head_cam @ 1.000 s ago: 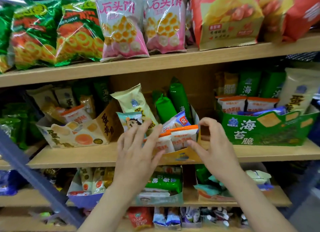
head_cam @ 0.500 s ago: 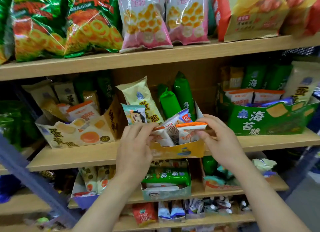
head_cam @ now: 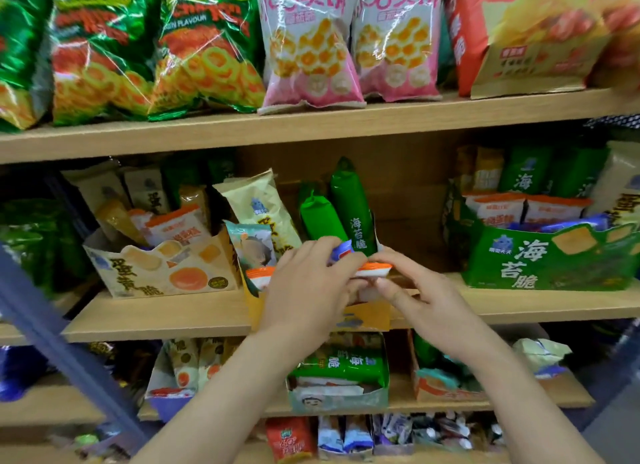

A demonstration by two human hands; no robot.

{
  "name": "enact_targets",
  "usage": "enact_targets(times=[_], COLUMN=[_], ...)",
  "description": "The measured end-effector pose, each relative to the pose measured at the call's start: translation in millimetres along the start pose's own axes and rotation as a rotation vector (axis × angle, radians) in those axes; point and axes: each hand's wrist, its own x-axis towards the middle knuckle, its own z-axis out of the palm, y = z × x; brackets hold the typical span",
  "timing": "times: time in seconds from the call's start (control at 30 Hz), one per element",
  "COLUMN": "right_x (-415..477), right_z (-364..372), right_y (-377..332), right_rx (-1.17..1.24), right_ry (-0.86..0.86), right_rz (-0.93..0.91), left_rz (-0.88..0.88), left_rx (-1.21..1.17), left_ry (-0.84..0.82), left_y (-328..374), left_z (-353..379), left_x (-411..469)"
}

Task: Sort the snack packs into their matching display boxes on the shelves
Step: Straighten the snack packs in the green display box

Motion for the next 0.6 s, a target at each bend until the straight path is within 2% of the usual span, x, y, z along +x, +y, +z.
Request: enact_targets(times=[0.07,0.1,0.17,0.2,0.3,0.4,0.5,0.6], right_x=[5.6,12.1,29.3,40.1,69.4,90.2,97.0,93.4], right_z=[-7.6,-10.6,-13.1,-10.5,2.8,10.7,11.8,11.6], right_y=[-7.7,-11.8,-22.6,-30.6,-52.6,-62.9,-69.0,-66.7], right_rx=[0.192,0.25,0.2,0.182,0.154,-0.03,-0.175,-0.137], right_ry=[0.008,0.111,0.307,0.308,0.079,-0.097,-0.118,-0.052], right_rz=[0.037,0.029,-0.031,-0.059,-0.05,0.01,0.029,0.014], left_rz=[0.004,0.01,0.031,0.033,0.048,0.07,0.084,0.07], left_rx=[0.003,0.01,-0.003,-0.02,-0.047,-0.072,-0.08,-0.099], left_ry=[0.009,0.02,0.054,0.067,0.08,0.097,0.083,0.098], left_y=[-10.7,-15.7,-19.9,-20.2,-19.7,-19.5,-18.0,-18.7], left_z=[0.8,1.0,0.4,-0.9,-1.4,4.4,7.6,8.4], left_x=[-9.4,-13.2,-17.5,-18.9,-25.1,-32.4,-33.7,-33.1])
